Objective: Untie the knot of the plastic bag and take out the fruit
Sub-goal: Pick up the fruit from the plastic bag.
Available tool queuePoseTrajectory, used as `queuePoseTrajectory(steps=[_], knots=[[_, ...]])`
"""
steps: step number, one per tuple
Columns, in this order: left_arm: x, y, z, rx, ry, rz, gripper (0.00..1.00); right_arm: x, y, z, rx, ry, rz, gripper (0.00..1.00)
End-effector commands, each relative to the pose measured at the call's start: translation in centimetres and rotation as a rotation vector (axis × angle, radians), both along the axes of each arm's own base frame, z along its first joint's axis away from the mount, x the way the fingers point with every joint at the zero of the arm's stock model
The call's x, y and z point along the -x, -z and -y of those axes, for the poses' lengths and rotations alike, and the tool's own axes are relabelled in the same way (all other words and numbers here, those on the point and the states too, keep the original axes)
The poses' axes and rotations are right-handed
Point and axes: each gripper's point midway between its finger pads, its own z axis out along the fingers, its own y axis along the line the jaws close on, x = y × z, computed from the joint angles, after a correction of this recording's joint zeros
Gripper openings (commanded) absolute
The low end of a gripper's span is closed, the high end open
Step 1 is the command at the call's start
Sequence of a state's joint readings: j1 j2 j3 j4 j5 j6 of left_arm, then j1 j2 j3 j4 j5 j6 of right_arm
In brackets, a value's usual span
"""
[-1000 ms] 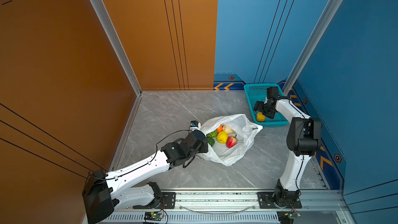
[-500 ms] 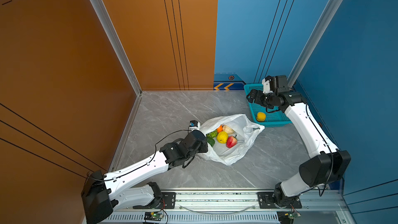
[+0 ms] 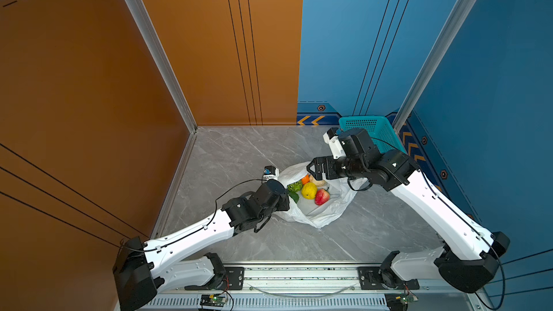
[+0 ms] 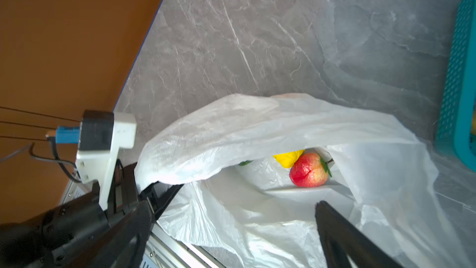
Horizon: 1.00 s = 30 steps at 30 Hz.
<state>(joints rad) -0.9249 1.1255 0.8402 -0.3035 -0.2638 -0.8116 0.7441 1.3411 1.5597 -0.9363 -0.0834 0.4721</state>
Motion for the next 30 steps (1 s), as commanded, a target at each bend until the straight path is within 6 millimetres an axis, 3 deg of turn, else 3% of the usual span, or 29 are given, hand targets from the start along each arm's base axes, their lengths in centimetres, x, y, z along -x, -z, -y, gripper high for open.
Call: queuePoseTrajectory(steps=[1, 9, 18, 25, 30], knots=[[0.0, -1.8, 0.7, 0.027, 0.025, 0.035, 0.0, 1.4, 3.2, 1.2, 0.097, 0.041, -0.034, 1.0], [0.2, -0.9, 1.0, 0.018, 0.038, 0.018, 0.0, 2.8, 10.3, 0.3, 0.165, -0.005, -0.086, 1.0], [0.3, -1.1, 1.2, 0.03, 0.045, 0.024, 0.0, 2.1, 16.7, -1.5, 0.175, 0.055, -0.11, 1.0], [0.3, -1.3, 1.3, 0.034, 0.048, 0.027, 0.0, 1.0, 19.9, -1.9, 0.07, 0.19, -0.115, 0.98], [0.5, -0.8, 1.4, 0.021, 0.061, 0.019, 0.0, -0.6, 20.5, -1.5, 0.037, 0.262, -0.089, 0.99]])
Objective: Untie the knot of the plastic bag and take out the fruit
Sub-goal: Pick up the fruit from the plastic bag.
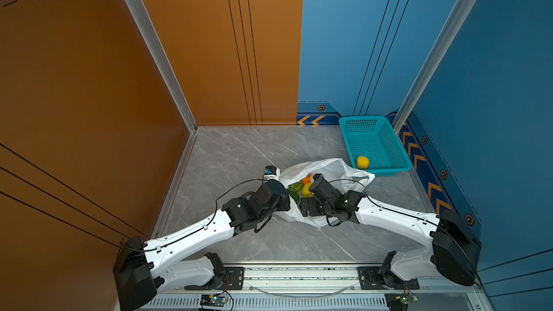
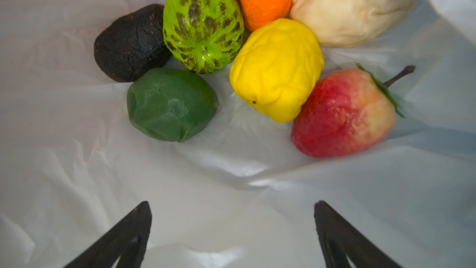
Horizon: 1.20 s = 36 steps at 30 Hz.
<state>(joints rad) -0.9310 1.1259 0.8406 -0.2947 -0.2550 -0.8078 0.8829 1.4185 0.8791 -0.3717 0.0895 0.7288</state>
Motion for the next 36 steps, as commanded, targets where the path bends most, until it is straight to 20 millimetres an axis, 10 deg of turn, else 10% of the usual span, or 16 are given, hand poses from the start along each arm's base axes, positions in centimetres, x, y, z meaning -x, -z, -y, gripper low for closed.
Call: queuePoseTrajectory(steps=[1, 27, 36], knots=[[0.4, -0.5, 1.0, 0.01, 0.048, 0.015, 0.0, -2.7, -0.6, -0.3, -0.081, 0.112, 0.069, 0.97], [1.7, 1.7, 1.5, -0.017, 0.127, -0.048, 0.0, -9.4, 5.4, 0.8, -0.101, 0.452, 0.072, 0.83], [1.7, 1.9, 1.5, -0.021, 0.124, -0.05, 0.0, -9.2, 5.0, 0.1, -0.113, 0.44, 0.081, 0.54]])
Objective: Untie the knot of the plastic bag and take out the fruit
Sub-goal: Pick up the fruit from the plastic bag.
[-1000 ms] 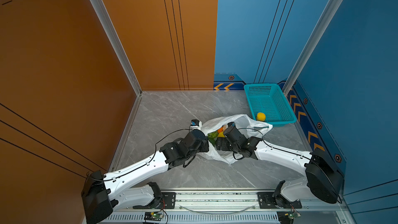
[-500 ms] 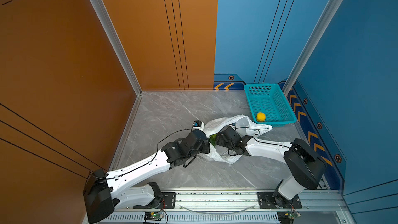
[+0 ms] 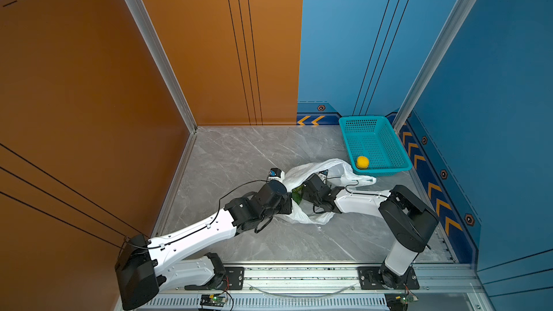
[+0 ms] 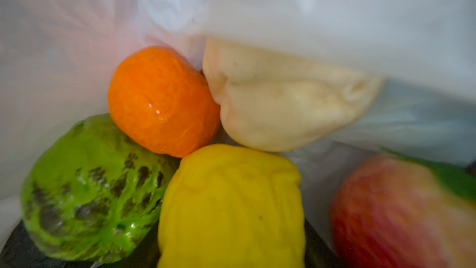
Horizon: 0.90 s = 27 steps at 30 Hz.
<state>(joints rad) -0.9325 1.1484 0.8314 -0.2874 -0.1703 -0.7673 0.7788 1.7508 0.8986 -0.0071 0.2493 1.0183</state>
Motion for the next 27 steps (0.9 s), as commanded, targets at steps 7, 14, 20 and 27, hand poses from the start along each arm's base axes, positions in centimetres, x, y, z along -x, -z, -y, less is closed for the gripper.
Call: queuePoseTrajectory(steps=[7, 14, 20, 27], knots=[[0.6, 0.9, -0.3, -0.023, 0.006, -0.006, 0.0, 2.0, -3.3, -1.4, -0.004, -0.068, 0.025, 0.48], [0.2, 0.7, -0.9, -0.03, -0.027, 0.015, 0.0, 5.6, -6.3, -1.2, -0.013, -0.135, 0.013, 0.47], [-0.1, 0.5, -1.1, -0.028, -0.046, 0.03, 0.0, 7.7, -9.3, -1.4, -0.029, -0.214, 0.005, 0.47], [-0.2, 0.4, -1.2, -0.034, -0.051, 0.032, 0.0, 9.2, -15.1, -1.3, -0.032, -0.31, 0.038, 0.47]])
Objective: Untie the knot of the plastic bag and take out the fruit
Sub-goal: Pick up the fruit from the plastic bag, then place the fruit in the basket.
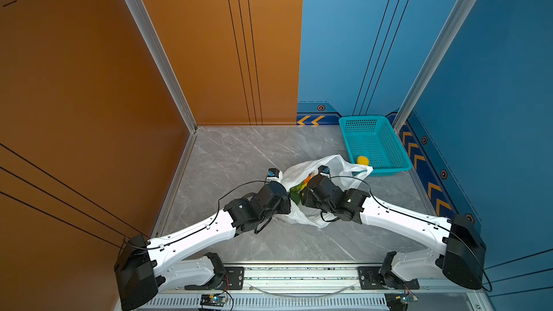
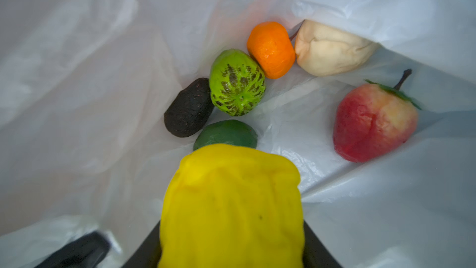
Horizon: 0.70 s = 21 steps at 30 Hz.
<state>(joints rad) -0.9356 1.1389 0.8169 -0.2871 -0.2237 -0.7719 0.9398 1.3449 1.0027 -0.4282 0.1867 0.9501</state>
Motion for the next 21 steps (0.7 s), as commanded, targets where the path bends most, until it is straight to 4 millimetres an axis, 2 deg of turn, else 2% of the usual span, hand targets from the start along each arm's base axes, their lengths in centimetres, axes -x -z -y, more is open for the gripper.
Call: queuePoseTrajectory(steps=[1, 7, 11, 17, 21], knots=[[0.1, 0.2, -0.5, -0.014, -0.015, 0.012, 0.0, 1.4, -3.2, 0.8, 0.019, -0.065, 0.008, 0.47], [0.0, -0.1, -0.7, -0.022, -0.025, 0.019, 0.0, 2.0, -7.3, 1.2, -0.038, -0.1, 0.028, 0.46], [0.0, 0.2, -0.7, -0.031, -0.022, 0.013, 0.0, 1.1, -10.4, 1.4, -0.075, -0.112, 0.064, 0.45], [-0.1, 0.1, -0.6, -0.031, -0.017, 0.016, 0.0, -2.4, -15.2, 3.3, -0.116, -0.087, 0.145, 0.45], [0.1, 0.0, -0.6, -0.032, -0.014, 0.017, 0.0, -6.2, -17.0, 7.4, -0.119, 0.0, 0.191, 0.45]])
